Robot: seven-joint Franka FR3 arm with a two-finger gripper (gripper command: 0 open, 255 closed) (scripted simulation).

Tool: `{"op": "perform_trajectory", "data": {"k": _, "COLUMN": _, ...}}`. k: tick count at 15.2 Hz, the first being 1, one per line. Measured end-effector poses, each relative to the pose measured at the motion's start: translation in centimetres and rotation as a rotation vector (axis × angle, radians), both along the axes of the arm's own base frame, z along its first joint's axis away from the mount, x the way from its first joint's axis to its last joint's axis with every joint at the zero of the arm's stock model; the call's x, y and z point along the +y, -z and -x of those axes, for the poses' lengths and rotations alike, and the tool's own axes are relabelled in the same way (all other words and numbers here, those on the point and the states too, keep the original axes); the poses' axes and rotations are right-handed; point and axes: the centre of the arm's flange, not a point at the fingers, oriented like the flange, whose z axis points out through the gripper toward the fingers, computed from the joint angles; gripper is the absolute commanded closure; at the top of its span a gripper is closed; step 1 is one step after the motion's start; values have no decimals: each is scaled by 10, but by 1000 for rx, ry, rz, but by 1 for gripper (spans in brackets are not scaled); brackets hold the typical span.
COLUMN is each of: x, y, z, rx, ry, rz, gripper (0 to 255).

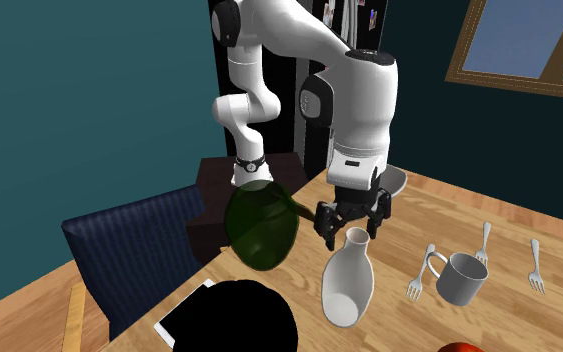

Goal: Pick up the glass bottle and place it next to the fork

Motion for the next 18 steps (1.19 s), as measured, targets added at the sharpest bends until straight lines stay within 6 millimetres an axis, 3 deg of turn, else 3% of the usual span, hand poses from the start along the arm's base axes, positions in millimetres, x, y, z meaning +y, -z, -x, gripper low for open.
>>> {"op": "perform_trajectory", "data": {"k": 10, "x": 0, "y": 0, "z": 0, "rx": -1, "ry": 0, "rz": 0, "gripper": 255}}
{"op": "perform_trajectory", "data": {"k": 18, "x": 0, "y": -37, "z": 0, "rx": 0, "ry": 0, "rz": 0, "gripper": 255}}
